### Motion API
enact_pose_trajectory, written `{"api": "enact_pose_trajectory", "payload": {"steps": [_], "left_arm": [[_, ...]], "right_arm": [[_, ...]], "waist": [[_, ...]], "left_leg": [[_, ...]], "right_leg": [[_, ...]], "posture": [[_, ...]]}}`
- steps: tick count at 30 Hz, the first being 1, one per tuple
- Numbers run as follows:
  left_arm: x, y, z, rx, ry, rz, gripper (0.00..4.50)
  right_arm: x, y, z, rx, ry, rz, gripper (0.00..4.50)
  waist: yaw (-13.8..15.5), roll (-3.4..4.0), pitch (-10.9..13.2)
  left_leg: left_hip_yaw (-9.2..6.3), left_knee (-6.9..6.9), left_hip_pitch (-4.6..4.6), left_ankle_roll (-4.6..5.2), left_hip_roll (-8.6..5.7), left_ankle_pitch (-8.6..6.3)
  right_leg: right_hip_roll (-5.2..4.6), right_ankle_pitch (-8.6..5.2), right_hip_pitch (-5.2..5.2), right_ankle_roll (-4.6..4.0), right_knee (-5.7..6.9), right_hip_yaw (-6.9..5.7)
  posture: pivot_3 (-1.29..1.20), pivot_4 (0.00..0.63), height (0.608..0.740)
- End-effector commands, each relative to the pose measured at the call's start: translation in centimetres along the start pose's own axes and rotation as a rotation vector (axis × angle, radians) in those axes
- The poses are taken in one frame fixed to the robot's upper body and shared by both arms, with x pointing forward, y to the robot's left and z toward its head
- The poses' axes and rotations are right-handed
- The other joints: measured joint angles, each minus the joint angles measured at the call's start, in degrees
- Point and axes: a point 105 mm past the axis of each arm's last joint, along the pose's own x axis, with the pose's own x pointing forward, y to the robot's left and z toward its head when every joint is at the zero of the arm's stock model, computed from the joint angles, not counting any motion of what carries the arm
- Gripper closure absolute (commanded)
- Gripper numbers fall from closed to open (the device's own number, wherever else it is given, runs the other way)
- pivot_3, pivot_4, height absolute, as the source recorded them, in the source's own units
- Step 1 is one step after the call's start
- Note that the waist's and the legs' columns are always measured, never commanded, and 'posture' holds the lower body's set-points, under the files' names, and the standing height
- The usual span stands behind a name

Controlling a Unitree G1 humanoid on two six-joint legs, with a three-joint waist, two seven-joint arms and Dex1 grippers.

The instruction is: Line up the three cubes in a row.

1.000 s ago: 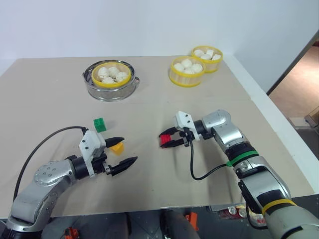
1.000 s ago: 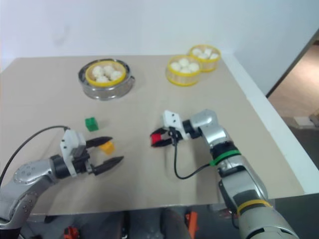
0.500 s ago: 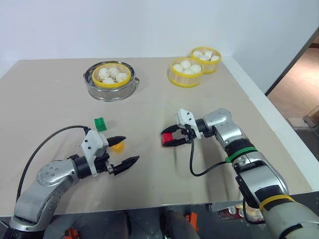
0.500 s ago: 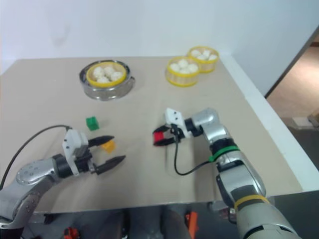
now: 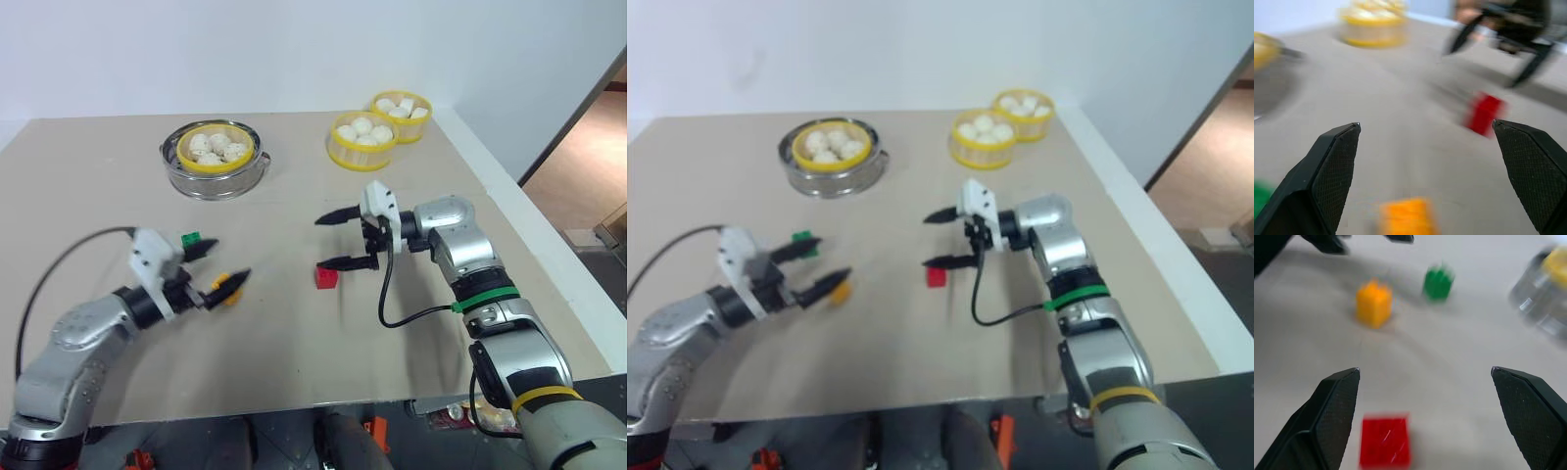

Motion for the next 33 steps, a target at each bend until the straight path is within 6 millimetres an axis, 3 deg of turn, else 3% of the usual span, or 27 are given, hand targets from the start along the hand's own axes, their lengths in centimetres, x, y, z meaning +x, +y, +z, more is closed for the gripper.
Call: {"api": "enact_pose_trajectory", "payload": {"steps": [1, 7, 15, 23, 33], "left_arm": [[-1.5, 3.6, 1.4, 0.083, 0.01, 0.078, 0.0], [-1.9, 7.8, 0.1, 0.143, 0.097, 0.07, 0.0], [-0.2, 10.5, -0.8, 0.166, 0.189, -0.093, 0.0], [1.8, 11.0, -2.7, 0.135, 0.284, -0.207, 0.0], [3.8, 10.8, -5.2, 0.128, 0.372, -0.245, 0.0]], "right_arm": [[-0.7, -0.1, 2.0, -0.042, -0.051, -0.074, 0.03], [-0.5, 0.7, 1.6, -0.093, -0.02, -0.098, 0.03], [-0.8, 0.5, 2.4, -0.086, -0.071, -0.152, 0.03], [-1.6, 0.4, 2.3, -0.098, -0.045, -0.201, 0.03], [-2.1, 0.6, 2.2, -0.103, -0.022, -0.22, 0.03]], "waist": [[0.0, 0.0, 0.0], [-0.01, 0.0, 0.0], [0.04, 0.0, 0.0], [0.01, -0.01, -0.01], [-0.05, -0.01, -0.01]], "left_leg": [[0.01, -0.01, 0.0, 0.0, 0.0, 0.0], [0.1, 0.0, 0.0, 0.0, -0.04, 0.0], [0.11, -0.01, -0.13, -0.01, -0.02, 0.01], [0.12, 0.26, -0.84, -0.02, -0.09, 0.0], [0.02, 0.58, -0.82, 0.0, -0.08, 0.01]], "right_leg": [[0.0, -0.01, -0.01, -0.01, 0.0, 0.0], [-0.05, -0.04, -0.05, -0.05, 0.02, 0.0], [-0.03, -0.05, -0.16, -0.03, 0.03, -0.03], [-0.03, -0.1, -0.98, -0.02, 0.52, 0.06], [0.04, -0.1, -0.95, 0.01, 0.76, -0.01]], "posture": [[0.0, 0.15, 0.74], [0.0, 0.15, 0.74], [0.0, 0.15, 0.74], [0.0, 0.15, 0.74], [0.0, 0.15, 0.74]]}}
